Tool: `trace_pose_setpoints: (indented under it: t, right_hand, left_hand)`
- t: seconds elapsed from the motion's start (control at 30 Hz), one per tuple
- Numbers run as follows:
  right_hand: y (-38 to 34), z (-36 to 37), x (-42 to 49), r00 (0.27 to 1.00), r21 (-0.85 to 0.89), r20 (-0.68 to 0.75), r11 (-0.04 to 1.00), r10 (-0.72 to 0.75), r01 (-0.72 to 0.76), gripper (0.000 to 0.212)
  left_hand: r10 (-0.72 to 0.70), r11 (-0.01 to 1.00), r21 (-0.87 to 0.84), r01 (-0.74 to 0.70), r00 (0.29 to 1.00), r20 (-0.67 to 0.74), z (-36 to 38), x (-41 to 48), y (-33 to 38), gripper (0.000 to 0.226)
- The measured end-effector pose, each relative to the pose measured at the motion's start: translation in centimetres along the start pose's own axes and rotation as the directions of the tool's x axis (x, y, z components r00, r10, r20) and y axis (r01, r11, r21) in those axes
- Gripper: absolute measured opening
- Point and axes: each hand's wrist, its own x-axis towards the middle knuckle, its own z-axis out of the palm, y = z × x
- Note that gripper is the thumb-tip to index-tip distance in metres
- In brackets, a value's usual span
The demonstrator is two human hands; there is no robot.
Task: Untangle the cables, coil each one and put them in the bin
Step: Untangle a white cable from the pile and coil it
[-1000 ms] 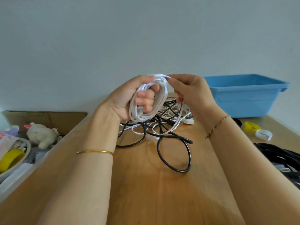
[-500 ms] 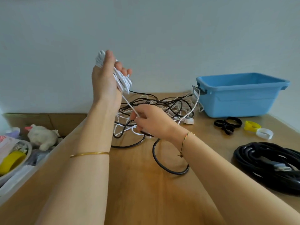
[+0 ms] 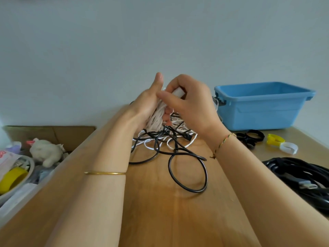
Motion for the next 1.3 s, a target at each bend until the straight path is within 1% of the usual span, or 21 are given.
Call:
trace_pose_setpoints:
  t: [0.07,0.13,0.17,0.2,0.23,0.27,0.33,0.37,0.4,0.43,0.5,0.57,0.63,0.7,0.87,1.0,1.1,1.13,1.2,1.23,1.3]
  right_hand:
    - [0.9,0.1,0.0,0.995,-0.124,-0.052,0.989,-0.089,0.082,0.022]
    - [1.7,0.5,0.0,0.975,-0.341,-0.107,0.929,-0.192,0.146,0.03]
    - [2.1,0.5,0.1,0.965,-0.4,-0.138,0.904,-0.222,0.151,0.032]
    - [2.4,0.5,0.1,0.963,-0.397,-0.159,0.907,-0.216,0.138,0.032]
    - [2.6,0.3,0.2,0.974,-0.334,-0.157,0.937,-0.164,0.104,0.029]
    - [2.6,-0.1,0.2,0.989,-0.228,-0.128,0.972,-0.079,0.048,0.027]
    - [2.7,-0.7,0.2,0.994,-0.035,0.009,0.994,0.105,-0.105,0.03]
    - [2.7,-0.9,0.1,0.988,-0.006,0.048,0.989,0.148,-0.148,0.036]
    - [2.7,-0.9,0.1,0.986,-0.009,0.052,0.987,0.161,-0.161,0.043]
    - [2.6,-0.7,0.1,0.986,-0.031,0.025,0.986,0.162,-0.162,0.046]
    - [2.5,-0.4,0.1,0.984,-0.094,-0.048,0.98,0.17,-0.174,0.046]
    - [2.5,-0.3,0.2,0.977,-0.149,-0.061,0.966,0.206,-0.213,0.046]
    - [2.6,-0.6,0.3,0.969,-0.191,-0.059,0.95,0.241,-0.248,0.048]
    - [2.8,-0.8,0.3,0.964,-0.226,-0.086,0.937,0.252,-0.265,0.048]
    - [2.9,-1.3,0.4,0.956,-0.222,-0.173,0.937,0.236,-0.271,0.046]
    - [3.0,-2.0,0.1,0.945,-0.212,-0.244,0.939,0.218,-0.271,0.045]
    - [3.1,-3.2,0.0,0.914,-0.204,-0.311,0.92,0.262,-0.333,0.045]
    - [3.2,-3.8,0.0,0.9,-0.202,-0.333,0.912,0.28,-0.358,0.044]
    - [3.2,-4.6,0.0,0.875,-0.2,-0.367,0.892,0.315,-0.405,0.043]
    - [3.2,-5.0,-0.2,0.864,-0.202,-0.382,0.882,0.329,-0.426,0.043]
    - [3.5,-5.7,-0.7,0.839,-0.184,-0.414,0.87,0.352,-0.456,0.043]
  left_hand:
    - [-0.086,0.987,-0.126,0.102,0.989,0.121,0.6,-0.1,0.2,0.081]
    - [-0.144,0.964,-0.186,0.192,0.959,0.244,1.1,-0.2,0.2,0.085]
    - [-0.17,0.953,-0.195,0.232,0.941,0.292,1.3,-0.2,0.1,0.087]
    - [-0.195,0.946,-0.19,0.264,0.927,0.321,1.5,-0.3,0.1,0.088]
    - [-0.218,0.942,-0.172,0.287,0.917,0.335,1.7,-0.3,0.1,0.088]
    - [-0.236,0.942,-0.152,0.3,0.912,0.334,2.0,-0.4,0.2,0.087]
    - [-0.249,0.941,-0.145,0.306,0.915,0.317,2.4,-0.4,0.2,0.084]
    - [-0.251,0.939,-0.154,0.309,0.917,0.311,2.5,-0.4,0.2,0.082]
    - [-0.259,0.934,-0.162,0.32,0.915,0.31,2.6,-0.3,0.2,0.08]
    - [-0.277,0.924,-0.173,0.341,0.908,0.314,2.6,-0.2,0.1,0.078]
    - [-0.316,0.894,-0.212,0.394,0.892,0.324,2.5,-0.2,0.0,0.076]
    - [-0.336,0.874,-0.246,0.418,0.888,0.315,2.6,-0.1,0.0,0.079]
    - [-0.344,0.872,-0.263,0.414,0.898,0.274,3.2,-0.1,0.0,0.085]
    - [-0.353,0.869,-0.277,0.409,0.907,0.229,3.9,0.0,-0.1,0.089]
    - [-0.374,0.838,-0.333,0.433,0.899,0.228,4.7,0.2,-0.1,0.082]
    - [-0.286,0.892,-0.293,0.344,0.932,0.224,5.0,0.4,-0.2,0.081]
    - [-0.196,0.928,-0.266,0.263,0.947,0.254,5.0,0.0,-0.2,0.08]
    - [-0.154,0.941,-0.25,0.227,0.947,0.281,5.1,-0.3,-0.1,0.073]
    - [-0.068,0.966,-0.215,0.144,0.943,0.326,5.5,-0.8,-0.2,0.045]
    - [-0.047,0.973,-0.201,0.115,0.948,0.315,6.0,-0.9,-0.3,0.036]
    - [-0.056,0.984,-0.154,0.093,0.972,0.229,7.1,-0.8,-0.5,0.033]
